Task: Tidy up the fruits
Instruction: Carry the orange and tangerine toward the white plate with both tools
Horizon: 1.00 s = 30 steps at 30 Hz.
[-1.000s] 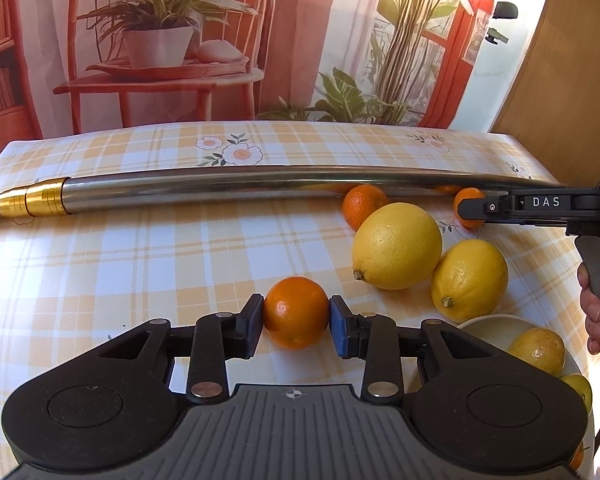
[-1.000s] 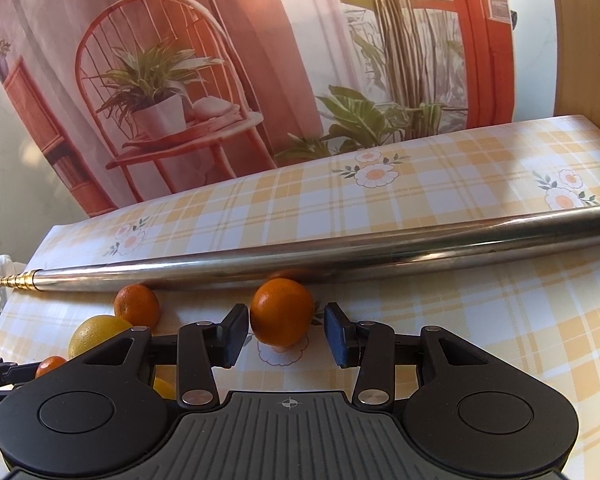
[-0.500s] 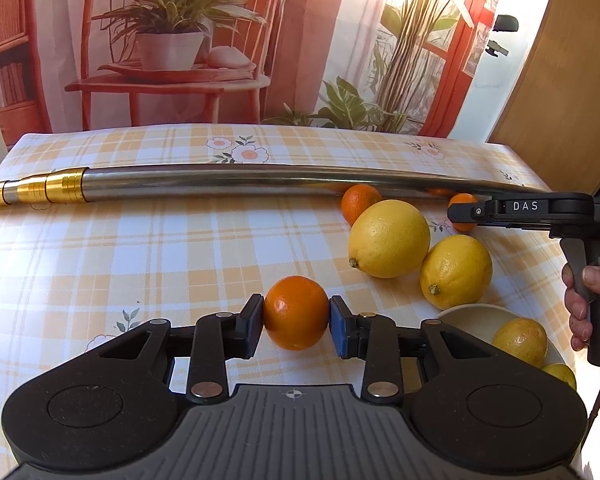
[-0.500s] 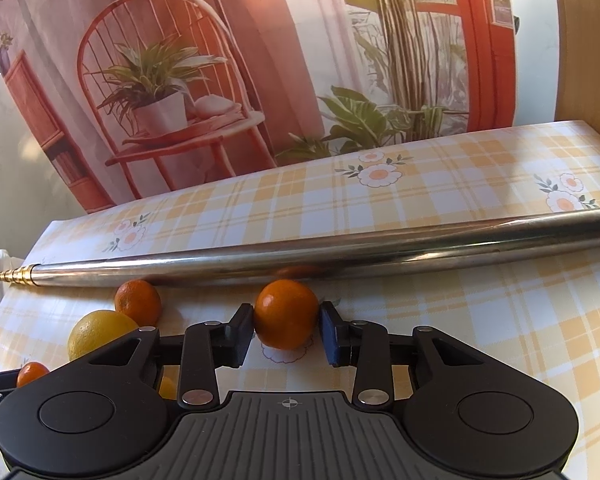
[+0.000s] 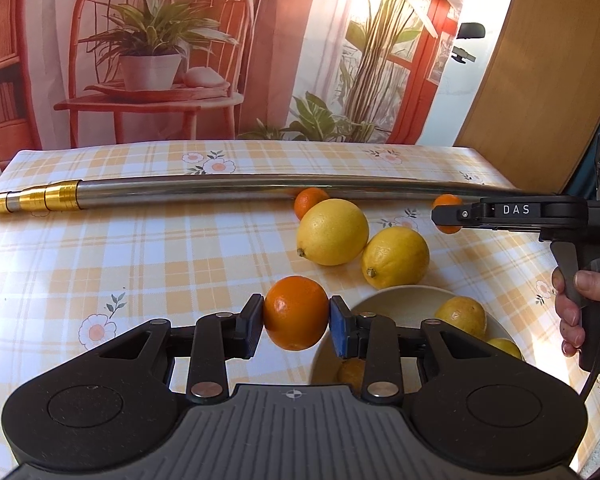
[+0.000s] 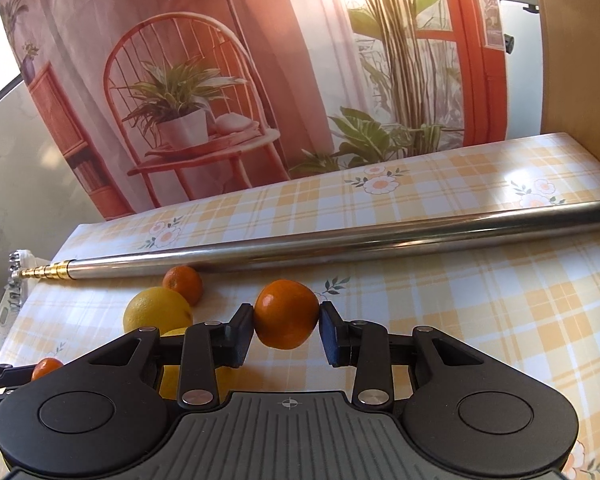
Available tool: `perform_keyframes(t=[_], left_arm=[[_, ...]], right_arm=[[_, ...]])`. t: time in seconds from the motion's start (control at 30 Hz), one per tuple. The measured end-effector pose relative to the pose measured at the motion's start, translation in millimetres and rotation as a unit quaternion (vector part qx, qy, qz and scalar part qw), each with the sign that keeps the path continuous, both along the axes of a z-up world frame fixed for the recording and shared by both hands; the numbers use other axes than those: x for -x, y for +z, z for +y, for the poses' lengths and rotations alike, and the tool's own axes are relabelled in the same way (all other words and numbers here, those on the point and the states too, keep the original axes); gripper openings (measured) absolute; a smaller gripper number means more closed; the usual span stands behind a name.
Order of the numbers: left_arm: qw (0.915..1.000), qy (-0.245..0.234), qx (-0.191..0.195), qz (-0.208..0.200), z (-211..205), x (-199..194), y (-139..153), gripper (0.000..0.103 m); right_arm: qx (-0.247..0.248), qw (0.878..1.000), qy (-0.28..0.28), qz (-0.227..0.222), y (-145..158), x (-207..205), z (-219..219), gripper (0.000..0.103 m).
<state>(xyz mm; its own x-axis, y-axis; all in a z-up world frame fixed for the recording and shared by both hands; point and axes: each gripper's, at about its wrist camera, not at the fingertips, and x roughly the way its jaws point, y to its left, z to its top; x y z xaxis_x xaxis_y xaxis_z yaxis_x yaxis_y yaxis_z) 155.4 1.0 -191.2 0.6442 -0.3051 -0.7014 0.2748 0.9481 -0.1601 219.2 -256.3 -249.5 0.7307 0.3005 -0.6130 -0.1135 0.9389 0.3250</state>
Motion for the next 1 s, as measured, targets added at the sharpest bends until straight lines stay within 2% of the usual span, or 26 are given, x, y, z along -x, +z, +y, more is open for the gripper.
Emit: perform_keyframes(t=[0.63, 1.0], left_arm=[[0.999, -0.045, -0.005, 0.001, -14.6, 38.0, 6.8, 0.037], [0.9978, -0.065, -0.014, 0.0, -22.5, 54.0, 8.6, 0.037]], right_arm=[[0.001, 1.0, 0.017, 0.003, 19.8, 63.1, -8.3, 0.033], [0.017, 0.999, 0.041, -0.018, 30.7, 91.6, 1.1, 0.033]])
